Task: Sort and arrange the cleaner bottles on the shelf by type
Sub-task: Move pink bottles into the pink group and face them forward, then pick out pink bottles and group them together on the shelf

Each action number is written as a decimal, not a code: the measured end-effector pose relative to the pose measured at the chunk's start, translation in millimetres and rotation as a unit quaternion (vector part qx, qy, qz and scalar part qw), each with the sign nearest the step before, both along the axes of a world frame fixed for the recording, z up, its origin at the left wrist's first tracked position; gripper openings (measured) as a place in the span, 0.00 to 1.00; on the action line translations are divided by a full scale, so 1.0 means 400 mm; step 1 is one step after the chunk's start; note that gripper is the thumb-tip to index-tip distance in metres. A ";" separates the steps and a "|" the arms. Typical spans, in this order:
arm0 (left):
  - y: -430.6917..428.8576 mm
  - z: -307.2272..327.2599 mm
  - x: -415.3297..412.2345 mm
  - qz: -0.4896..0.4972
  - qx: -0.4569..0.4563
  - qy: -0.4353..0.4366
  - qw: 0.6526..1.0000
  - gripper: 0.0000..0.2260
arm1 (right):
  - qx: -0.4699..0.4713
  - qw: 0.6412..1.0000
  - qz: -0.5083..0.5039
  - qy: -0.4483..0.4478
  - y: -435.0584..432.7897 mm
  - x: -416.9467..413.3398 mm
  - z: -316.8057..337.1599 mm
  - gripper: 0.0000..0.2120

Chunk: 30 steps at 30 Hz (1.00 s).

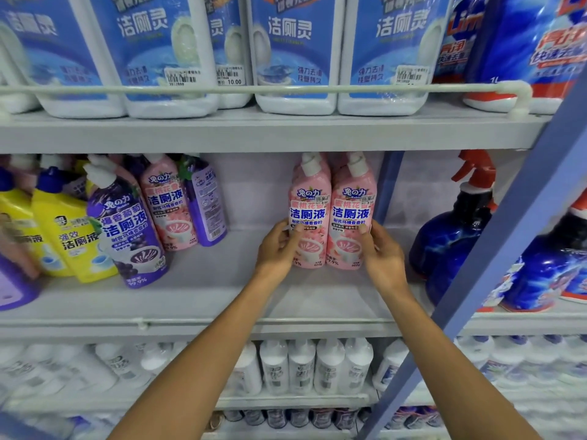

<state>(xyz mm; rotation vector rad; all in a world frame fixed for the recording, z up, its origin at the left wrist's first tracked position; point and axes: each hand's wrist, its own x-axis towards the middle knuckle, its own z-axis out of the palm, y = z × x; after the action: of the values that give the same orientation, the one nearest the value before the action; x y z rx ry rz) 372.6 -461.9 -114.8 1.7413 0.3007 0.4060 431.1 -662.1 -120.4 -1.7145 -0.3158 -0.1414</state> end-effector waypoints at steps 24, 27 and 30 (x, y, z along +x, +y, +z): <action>0.805 0.029 -0.842 0.223 -0.099 -0.089 0.966 0.13 | 0.082 0.988 0.100 0.079 0.686 -0.577 0.045 0.27; 0.882 0.062 -0.875 0.248 -0.082 -0.106 0.959 0.13 | 0.067 0.984 0.145 0.082 0.820 -0.610 0.063 0.21; 0.940 0.096 -0.867 0.262 -0.068 -0.110 0.956 0.12 | 0.080 0.976 0.190 0.067 0.944 -0.617 0.091 0.16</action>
<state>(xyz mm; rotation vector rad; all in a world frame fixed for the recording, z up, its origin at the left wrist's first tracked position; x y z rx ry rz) 25.7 -86.0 -76.3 1.4495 0.6160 0.9346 184.2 -284.5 -84.0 -1.4673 -0.5102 0.2239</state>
